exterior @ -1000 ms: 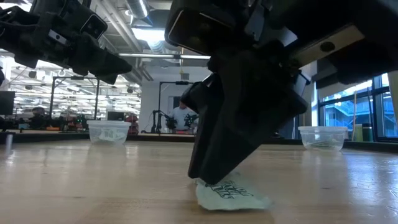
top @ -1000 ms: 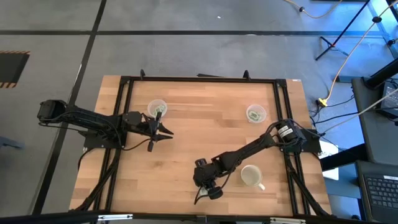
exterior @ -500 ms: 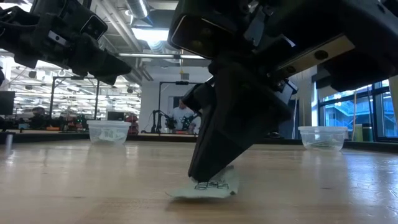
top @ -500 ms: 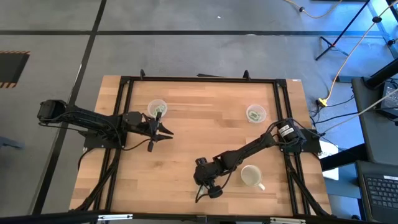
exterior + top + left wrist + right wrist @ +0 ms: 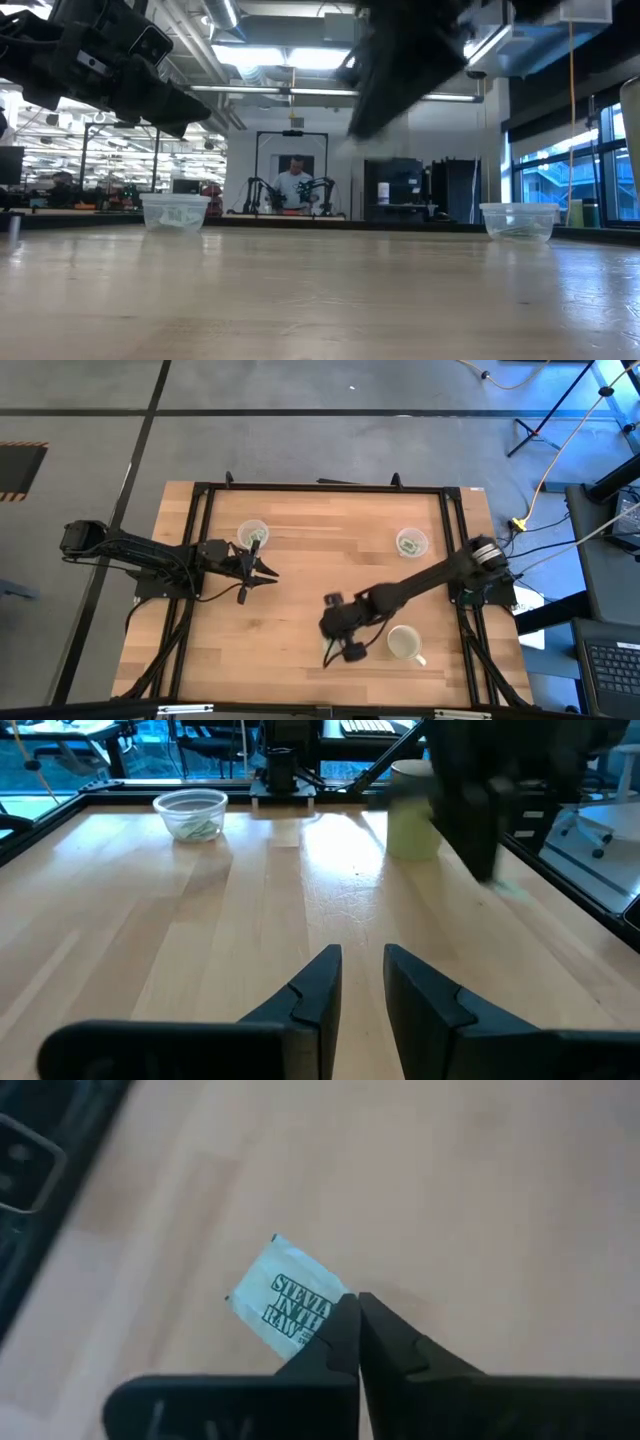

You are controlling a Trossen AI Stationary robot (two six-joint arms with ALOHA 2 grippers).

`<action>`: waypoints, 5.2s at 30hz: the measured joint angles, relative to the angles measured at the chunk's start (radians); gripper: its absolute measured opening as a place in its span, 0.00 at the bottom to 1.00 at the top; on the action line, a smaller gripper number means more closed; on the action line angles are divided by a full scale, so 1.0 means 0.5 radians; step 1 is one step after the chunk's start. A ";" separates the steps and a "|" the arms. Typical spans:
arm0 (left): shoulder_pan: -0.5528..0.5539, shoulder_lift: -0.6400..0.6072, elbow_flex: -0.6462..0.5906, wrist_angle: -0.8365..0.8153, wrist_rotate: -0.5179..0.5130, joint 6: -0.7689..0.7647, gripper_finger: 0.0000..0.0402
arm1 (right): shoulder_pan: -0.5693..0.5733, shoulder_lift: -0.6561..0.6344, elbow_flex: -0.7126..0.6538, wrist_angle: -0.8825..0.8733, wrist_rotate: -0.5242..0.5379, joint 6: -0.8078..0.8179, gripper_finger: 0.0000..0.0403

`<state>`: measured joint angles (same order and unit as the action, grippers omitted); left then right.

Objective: Pick and place Stevia / Truvia into bins
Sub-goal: Put the stevia packet into the right transparent container, then return to Home Position

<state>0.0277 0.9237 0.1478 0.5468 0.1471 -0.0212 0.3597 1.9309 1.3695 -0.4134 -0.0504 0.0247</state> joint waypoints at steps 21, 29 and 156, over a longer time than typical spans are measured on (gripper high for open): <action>0.000 0.000 0.000 0.005 0.000 0.000 0.18 | -0.749 -1.609 -0.659 -1.103 0.849 0.659 0.00; 0.001 -0.001 0.000 0.005 -0.001 0.028 0.18 | -1.146 -2.029 -1.299 -0.843 1.002 0.854 0.00; 0.790 -1.724 -0.279 -1.018 -0.610 -0.404 0.18 | -1.391 -3.855 -2.587 0.473 0.583 0.355 0.32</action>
<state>0.4225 0.0616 0.0082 0.0376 -0.1578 -0.2229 -0.3359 0.0036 0.0757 -0.1768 0.2413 0.2023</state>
